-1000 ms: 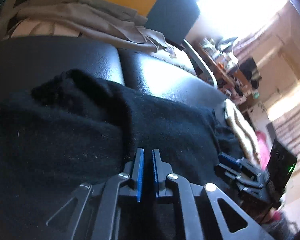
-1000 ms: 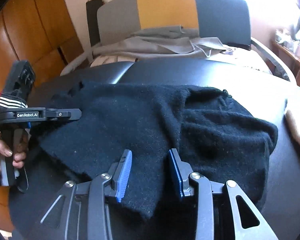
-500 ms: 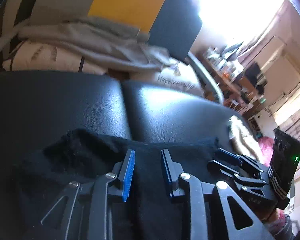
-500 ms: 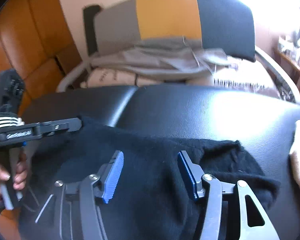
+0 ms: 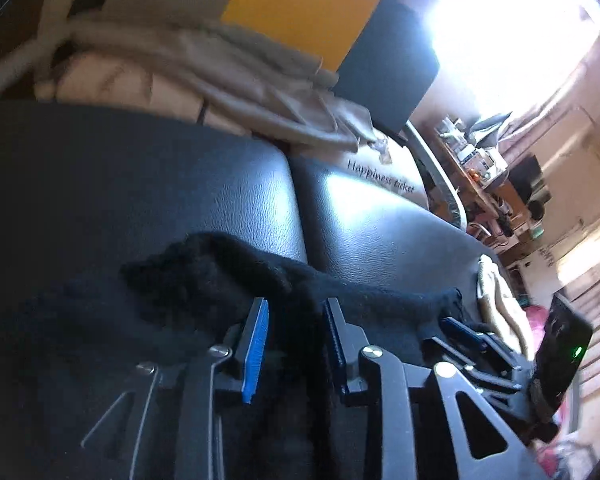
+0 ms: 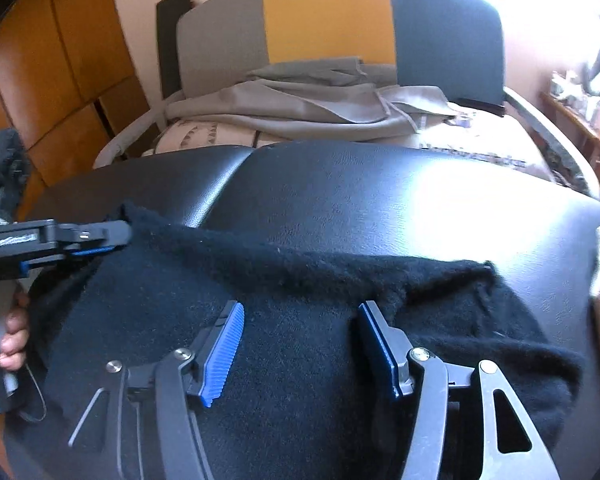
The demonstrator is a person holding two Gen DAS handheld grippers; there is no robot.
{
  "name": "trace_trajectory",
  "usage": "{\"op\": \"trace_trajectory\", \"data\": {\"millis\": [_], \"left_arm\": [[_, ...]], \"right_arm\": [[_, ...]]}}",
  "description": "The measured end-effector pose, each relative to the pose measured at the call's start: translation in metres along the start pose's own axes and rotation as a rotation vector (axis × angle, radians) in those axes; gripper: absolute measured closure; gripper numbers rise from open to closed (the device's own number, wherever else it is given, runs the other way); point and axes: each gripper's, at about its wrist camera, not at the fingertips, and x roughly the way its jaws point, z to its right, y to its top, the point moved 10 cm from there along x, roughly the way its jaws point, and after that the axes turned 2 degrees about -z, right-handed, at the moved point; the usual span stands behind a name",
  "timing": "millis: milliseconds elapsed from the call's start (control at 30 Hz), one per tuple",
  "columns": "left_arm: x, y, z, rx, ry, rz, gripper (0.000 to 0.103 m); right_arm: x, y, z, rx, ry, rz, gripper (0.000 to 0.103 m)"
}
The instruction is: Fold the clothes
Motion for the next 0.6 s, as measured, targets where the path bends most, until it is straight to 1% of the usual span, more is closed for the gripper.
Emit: {"op": "trace_trajectory", "data": {"millis": [67, 167, 200, 300, 367, 467, 500, 567, 600], "left_arm": [[-0.025, -0.017, 0.017, 0.036, -0.052, 0.023, 0.075], [-0.024, -0.034, 0.026, 0.065, -0.045, 0.011, 0.075], [-0.023, -0.040, 0.028, 0.074, -0.040, 0.006, 0.075], [-0.018, -0.056, 0.035, 0.100, -0.023, -0.010, 0.075], [-0.014, -0.067, 0.039, 0.117, -0.012, -0.021, 0.077], [-0.010, -0.084, 0.045, 0.143, 0.004, -0.037, 0.077], [-0.008, -0.089, 0.047, 0.152, 0.010, -0.042, 0.077], [-0.005, -0.100, 0.051, 0.169, 0.021, -0.053, 0.078], [-0.011, -0.102, 0.052, 0.168, 0.021, -0.047, 0.077]], "right_arm": [[-0.024, -0.003, -0.009, -0.011, 0.016, 0.051, 0.042], [-0.053, -0.025, -0.025, -0.040, 0.035, 0.066, 0.042], [-0.059, -0.036, -0.030, -0.051, 0.038, 0.058, 0.042], [-0.060, -0.069, -0.036, -0.055, 0.040, 0.002, 0.042], [-0.055, -0.088, -0.036, -0.042, 0.045, -0.028, 0.042], [-0.050, -0.093, -0.035, -0.048, 0.027, -0.024, 0.042], [-0.049, -0.093, -0.035, -0.052, 0.016, -0.024, 0.041], [-0.046, -0.095, -0.039, -0.078, -0.001, -0.022, 0.034], [-0.046, -0.096, -0.042, -0.095, -0.008, -0.023, 0.027]]}}
